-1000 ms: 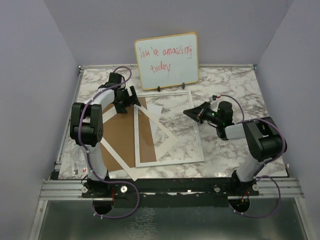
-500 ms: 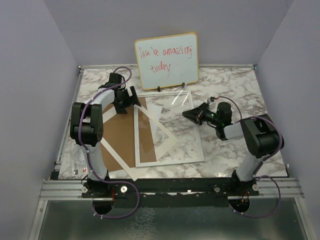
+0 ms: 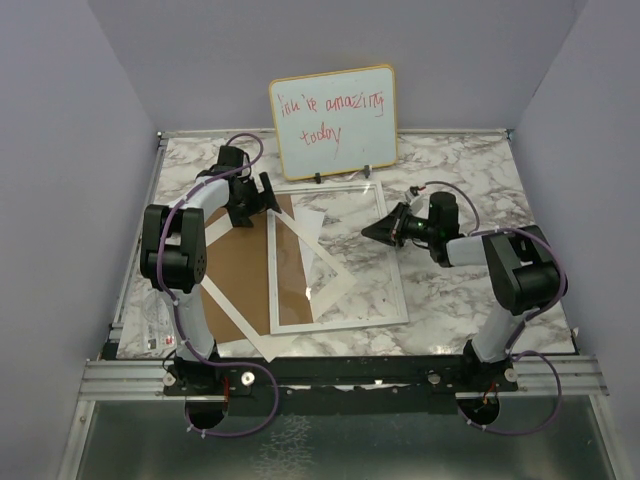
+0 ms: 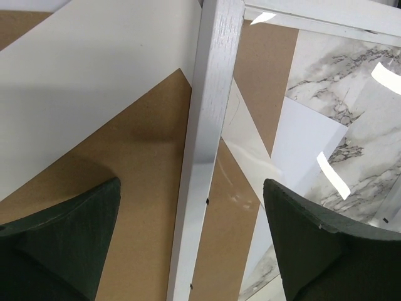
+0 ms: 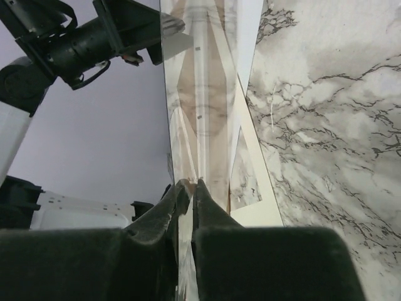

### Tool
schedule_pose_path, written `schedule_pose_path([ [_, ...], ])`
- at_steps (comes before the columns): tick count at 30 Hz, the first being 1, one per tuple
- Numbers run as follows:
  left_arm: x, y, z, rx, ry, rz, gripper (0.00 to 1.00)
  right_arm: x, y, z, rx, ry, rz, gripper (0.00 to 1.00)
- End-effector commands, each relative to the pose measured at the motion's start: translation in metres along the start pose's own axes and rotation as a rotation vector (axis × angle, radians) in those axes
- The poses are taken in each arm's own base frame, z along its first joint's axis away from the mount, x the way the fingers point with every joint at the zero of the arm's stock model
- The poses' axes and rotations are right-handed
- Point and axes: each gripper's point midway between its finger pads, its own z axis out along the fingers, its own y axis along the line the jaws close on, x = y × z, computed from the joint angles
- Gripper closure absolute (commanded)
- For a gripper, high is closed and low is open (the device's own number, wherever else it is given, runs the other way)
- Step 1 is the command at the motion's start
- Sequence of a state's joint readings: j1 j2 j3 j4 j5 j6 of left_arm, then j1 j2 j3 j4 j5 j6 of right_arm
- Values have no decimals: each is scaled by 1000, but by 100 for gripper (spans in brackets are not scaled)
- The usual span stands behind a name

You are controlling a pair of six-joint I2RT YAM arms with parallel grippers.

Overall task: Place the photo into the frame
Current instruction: Place the photo frame item in the photo frame.

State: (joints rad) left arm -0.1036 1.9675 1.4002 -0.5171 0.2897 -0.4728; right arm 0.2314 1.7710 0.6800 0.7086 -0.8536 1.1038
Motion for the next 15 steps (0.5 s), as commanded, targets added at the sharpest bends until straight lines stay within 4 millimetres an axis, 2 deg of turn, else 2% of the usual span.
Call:
schedule_pose_path([
  [1, -12, 9, -8, -46, -57, 10, 7, 3, 12, -5, -2, 50, -90, 96],
  [3, -16, 12, -12, -65, -79, 9, 10, 1, 23, -6, -29, 44, -102, 99],
  [9, -22, 19, -20, -103, -117, -1, 20, 0, 62, -14, -155, 36, -124, 99],
  [15, -12, 19, -10, -78, -73, -26, 37, 3, 71, -16, -201, 49, -126, 99],
])
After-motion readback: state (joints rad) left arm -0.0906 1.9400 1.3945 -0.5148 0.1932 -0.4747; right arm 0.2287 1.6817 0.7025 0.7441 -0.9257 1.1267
